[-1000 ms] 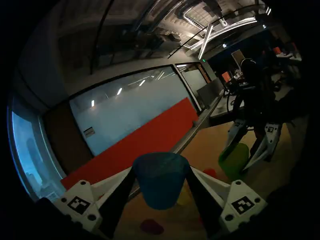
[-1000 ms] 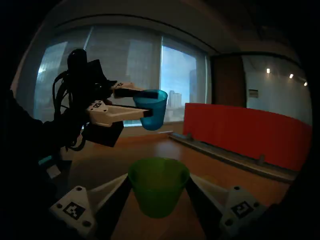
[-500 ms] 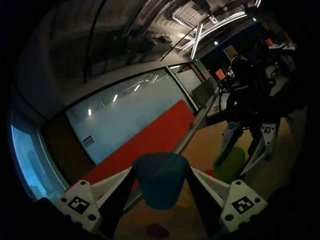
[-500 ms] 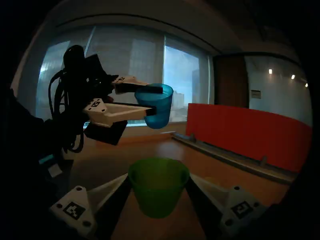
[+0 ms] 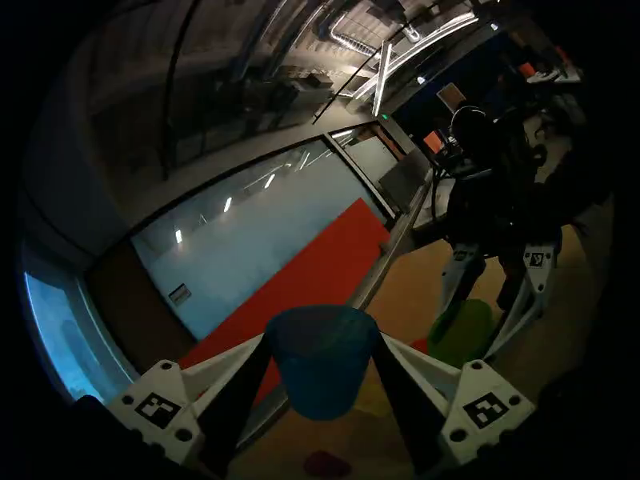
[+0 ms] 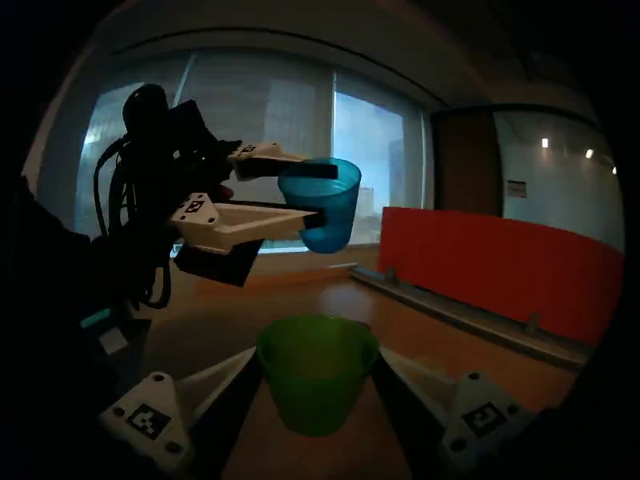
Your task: Pour water
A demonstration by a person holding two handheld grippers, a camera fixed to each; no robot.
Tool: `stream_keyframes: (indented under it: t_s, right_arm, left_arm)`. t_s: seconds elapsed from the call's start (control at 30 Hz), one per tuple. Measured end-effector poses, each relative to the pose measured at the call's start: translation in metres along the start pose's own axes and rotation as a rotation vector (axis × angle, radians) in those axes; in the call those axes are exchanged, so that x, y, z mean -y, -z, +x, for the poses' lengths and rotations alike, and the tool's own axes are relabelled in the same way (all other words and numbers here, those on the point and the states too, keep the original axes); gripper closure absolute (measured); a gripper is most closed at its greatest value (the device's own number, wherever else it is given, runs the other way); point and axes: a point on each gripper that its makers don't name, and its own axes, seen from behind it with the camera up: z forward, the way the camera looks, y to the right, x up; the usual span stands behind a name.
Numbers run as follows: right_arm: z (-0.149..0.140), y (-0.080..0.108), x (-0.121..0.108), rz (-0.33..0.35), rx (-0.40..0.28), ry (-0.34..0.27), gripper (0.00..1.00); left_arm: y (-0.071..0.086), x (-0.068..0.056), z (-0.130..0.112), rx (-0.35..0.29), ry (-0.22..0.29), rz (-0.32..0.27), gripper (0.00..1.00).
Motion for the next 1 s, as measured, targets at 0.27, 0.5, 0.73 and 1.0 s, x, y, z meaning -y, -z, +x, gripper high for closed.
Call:
stream_keyframes:
  t_s: [0.27, 0.5, 0.73, 1.0]
  right_arm:
    - [-0.001, -0.005, 0.004, 0.013, 0.000, 0.002, 0.10]
    - [-0.004, -0.009, 0.007, 0.025, -0.004, -0.003, 0.10]
    - [-0.008, -0.014, 0.009, 0.032, -0.002, -0.009, 0.09]
    - [-0.009, -0.016, 0.008, 0.033, -0.004, -0.011, 0.09]
  left_arm:
    - [0.000, -0.001, 0.007, -0.007, -0.044, -0.001, 0.13]
    - [0.000, -0.002, 0.017, -0.016, -0.122, 0.007, 0.14]
    - [-0.003, -0.002, 0.024, -0.025, -0.183, 0.008, 0.14]
    - [-0.004, 0.000, 0.024, -0.022, -0.227, 0.014, 0.13]
